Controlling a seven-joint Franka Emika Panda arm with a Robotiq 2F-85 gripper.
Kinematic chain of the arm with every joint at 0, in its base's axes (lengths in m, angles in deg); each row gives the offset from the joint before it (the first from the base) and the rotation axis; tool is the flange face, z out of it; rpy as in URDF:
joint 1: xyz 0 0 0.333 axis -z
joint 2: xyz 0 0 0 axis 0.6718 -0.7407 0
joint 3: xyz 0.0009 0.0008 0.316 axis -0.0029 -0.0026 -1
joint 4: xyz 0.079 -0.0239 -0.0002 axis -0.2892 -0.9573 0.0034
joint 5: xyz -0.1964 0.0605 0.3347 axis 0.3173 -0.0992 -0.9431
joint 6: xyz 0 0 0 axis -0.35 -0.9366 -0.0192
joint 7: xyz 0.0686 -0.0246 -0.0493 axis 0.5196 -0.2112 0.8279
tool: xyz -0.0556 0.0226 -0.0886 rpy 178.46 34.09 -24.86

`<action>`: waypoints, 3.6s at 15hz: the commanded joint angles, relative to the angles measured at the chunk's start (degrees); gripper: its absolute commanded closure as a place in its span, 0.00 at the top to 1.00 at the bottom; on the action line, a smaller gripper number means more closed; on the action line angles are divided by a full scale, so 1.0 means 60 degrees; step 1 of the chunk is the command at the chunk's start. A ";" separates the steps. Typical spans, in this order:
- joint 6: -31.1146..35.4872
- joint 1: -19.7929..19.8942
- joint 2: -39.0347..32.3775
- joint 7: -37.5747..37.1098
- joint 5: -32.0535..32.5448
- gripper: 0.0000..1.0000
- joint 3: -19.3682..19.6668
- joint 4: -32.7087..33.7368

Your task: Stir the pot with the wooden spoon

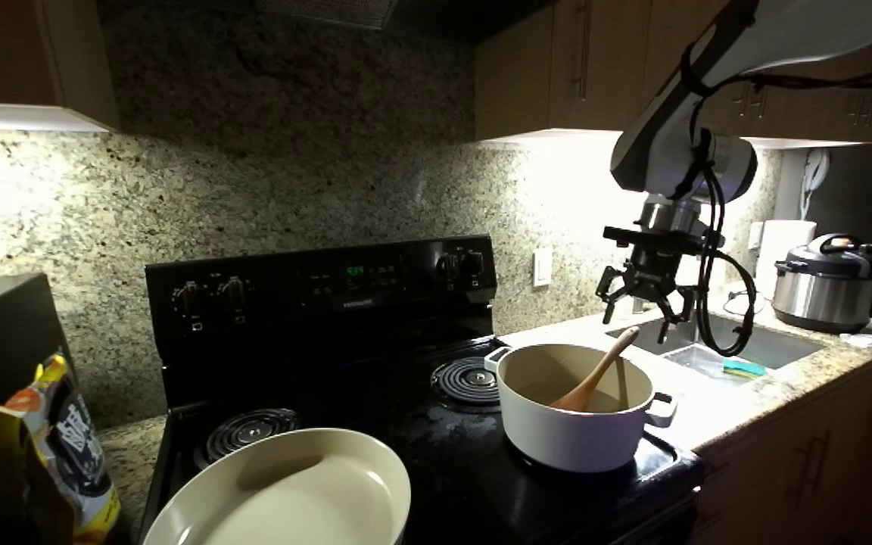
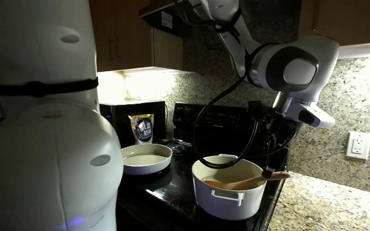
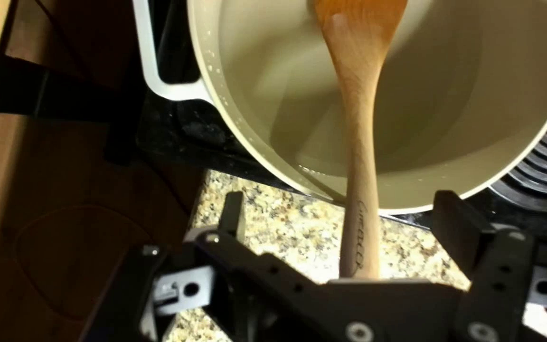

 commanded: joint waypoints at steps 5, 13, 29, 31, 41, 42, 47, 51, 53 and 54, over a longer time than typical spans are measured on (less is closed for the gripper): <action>-0.1309 -0.0189 -0.1345 -0.0180 -0.0130 0.67 0.0478 0.1211; -0.1822 -0.0259 -0.1751 -0.0329 -0.0081 0.15 0.0612 0.1742; -0.1825 -0.0285 -0.2362 -0.0456 -0.0243 0.75 0.0753 0.2325; -0.1913 -0.0258 -0.2500 -0.0494 -0.0307 0.74 0.0816 0.2448; -0.1599 -0.0321 -0.2329 -0.0705 -0.0381 0.08 0.0900 0.2258; -0.1574 -0.0319 -0.2240 -0.0749 -0.0355 0.03 0.0918 0.2198; -0.1458 -0.0319 -0.1840 -0.0869 -0.0242 0.07 0.1009 0.1973; -0.0875 -0.0460 -0.1277 -0.1205 0.0133 0.07 0.0993 0.1533; -0.0142 -0.0612 -0.1035 -0.1727 0.0598 0.07 0.0930 0.1272; 0.0171 -0.0683 -0.0938 -0.2025 0.0870 0.07 0.0891 0.1164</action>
